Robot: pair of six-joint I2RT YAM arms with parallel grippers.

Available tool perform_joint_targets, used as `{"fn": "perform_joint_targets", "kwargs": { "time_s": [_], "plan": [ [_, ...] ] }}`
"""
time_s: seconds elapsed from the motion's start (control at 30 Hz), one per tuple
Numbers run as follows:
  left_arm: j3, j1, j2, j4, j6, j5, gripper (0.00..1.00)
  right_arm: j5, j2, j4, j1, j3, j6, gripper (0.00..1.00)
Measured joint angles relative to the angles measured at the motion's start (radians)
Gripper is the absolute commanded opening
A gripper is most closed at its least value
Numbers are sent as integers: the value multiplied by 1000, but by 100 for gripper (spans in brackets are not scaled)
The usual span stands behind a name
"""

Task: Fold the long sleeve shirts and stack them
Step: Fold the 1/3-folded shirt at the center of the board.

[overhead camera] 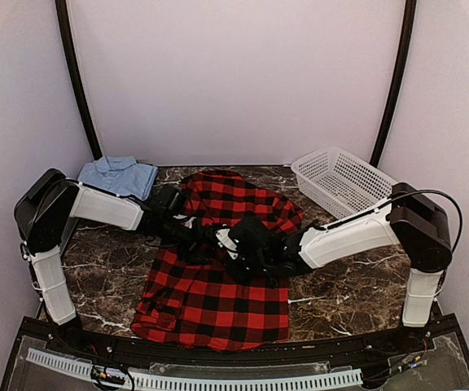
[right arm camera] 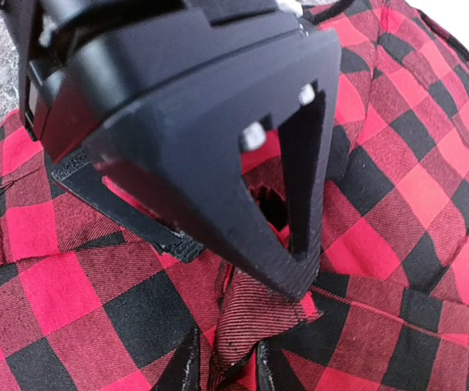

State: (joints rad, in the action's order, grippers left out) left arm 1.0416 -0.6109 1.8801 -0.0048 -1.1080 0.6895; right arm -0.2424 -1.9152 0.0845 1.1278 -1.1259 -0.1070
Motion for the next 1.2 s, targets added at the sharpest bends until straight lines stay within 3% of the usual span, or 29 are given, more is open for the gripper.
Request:
{"fn": "perform_joint_targets", "kwargs": {
  "time_s": [0.4, 0.53, 0.6, 0.77, 0.93, 1.2],
  "plan": [
    [0, -16, 0, -5, -3, -16, 69, 27, 0, 11, 16, 13, 1, 27],
    [0, -19, 0, -5, -3, -19, 65, 40, 0, 14, 20, 21, -1, 30],
    [0, -21, 0, -5, -6, -21, 59, 43, 0, 15, 20, 22, -3, 30],
    [-1, -28, -2, -13, -9, -29, 26, 39, 2, 14, 18, 23, -32, 31],
    [-3, -32, -20, -34, 14, -42, 1, 48, 48, -16, -16, 27, -92, 41],
    [82, -33, -48, -121, 106, -84, 0, 83, 224, -37, -179, 66, -230, 47]
  ]
}}
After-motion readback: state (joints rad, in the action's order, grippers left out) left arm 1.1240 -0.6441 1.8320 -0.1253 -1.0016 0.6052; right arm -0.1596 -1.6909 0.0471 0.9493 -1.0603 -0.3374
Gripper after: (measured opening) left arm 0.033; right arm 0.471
